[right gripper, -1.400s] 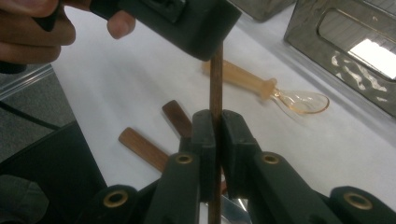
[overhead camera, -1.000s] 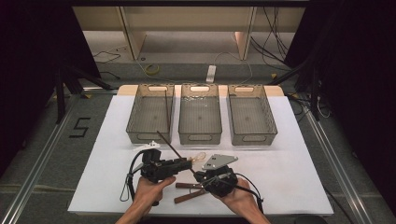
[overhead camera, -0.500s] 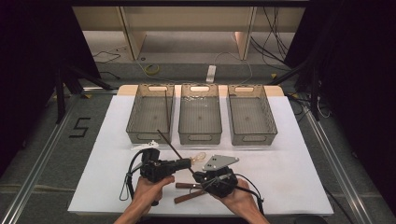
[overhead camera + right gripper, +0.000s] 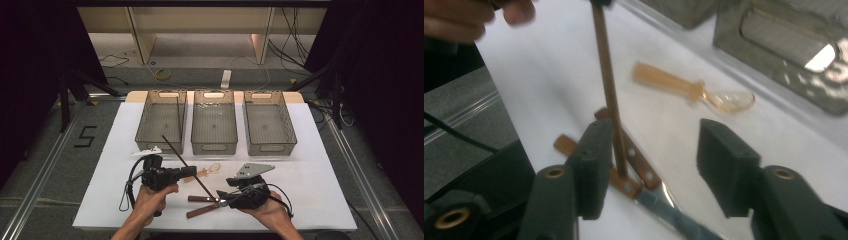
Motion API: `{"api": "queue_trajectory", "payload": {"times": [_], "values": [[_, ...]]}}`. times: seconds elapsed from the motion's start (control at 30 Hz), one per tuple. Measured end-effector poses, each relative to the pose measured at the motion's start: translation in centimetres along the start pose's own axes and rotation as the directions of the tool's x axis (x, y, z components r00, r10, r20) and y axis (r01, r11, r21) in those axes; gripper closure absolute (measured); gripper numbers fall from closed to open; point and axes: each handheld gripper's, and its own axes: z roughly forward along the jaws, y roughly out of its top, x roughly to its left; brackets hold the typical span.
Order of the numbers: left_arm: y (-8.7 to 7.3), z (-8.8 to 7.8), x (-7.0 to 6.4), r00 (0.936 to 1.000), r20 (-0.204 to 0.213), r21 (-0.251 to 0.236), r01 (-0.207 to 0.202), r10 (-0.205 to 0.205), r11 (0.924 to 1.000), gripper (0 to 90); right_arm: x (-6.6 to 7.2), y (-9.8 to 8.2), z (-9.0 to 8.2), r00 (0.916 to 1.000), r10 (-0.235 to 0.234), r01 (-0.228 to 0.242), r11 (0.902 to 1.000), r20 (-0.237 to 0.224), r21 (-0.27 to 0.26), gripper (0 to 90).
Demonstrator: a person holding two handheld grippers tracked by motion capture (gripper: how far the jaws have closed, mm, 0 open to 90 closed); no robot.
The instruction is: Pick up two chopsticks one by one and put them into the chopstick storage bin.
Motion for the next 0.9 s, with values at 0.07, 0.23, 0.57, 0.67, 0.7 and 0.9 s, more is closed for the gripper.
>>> {"api": "queue_trajectory", "payload": {"times": [0.07,0.23,0.57,0.67,0.7,0.9], "values": [[0.4,-0.4,0.0,0.9998,-0.015,-0.001,-0.013,0.013,0.9999,84.7,-0.4,-0.4,-0.4,0.9999,0.01,-0.01,0.9999,-0.003,0.004,41.4],[1.1,-0.9,-0.1,0.9974,-0.054,0.009,-0.048,0.048,0.9988,84.6,-1.1,-1.2,-1.1,0.9994,0.032,-0.032,0.9994,0.011,0.01,35.3],[3.3,-2.3,0.9,0.9911,-0.11,0.028,-0.071,0.074,0.997,84.5,-1.9,-2.2,-1.9,0.9984,0.052,-0.052,0.9985,0.021,0.016,30.1],[4.2,-3.0,1.5,0.9881,-0.134,0.031,-0.072,0.076,0.9969,84.6,-2.1,-2.5,-2.2,0.9982,0.054,-0.055,0.9985,0.026,0.007,29.4],[4.5,-3.1,1.6,0.9865,-0.144,0.032,-0.074,0.078,0.9968,84.6,-2.2,-2.6,-2.4,0.9979,0.059,-0.059,0.9982,0.027,0.003,29.2],[7.0,-4.3,1.9,0.9769,-0.196,0.037,-0.079,0.085,0.9962,84.5,-2.6,-3.1,-2.9,0.9964,0.08,-0.08,0.9967,0.026,-0.011,27.8]]}}
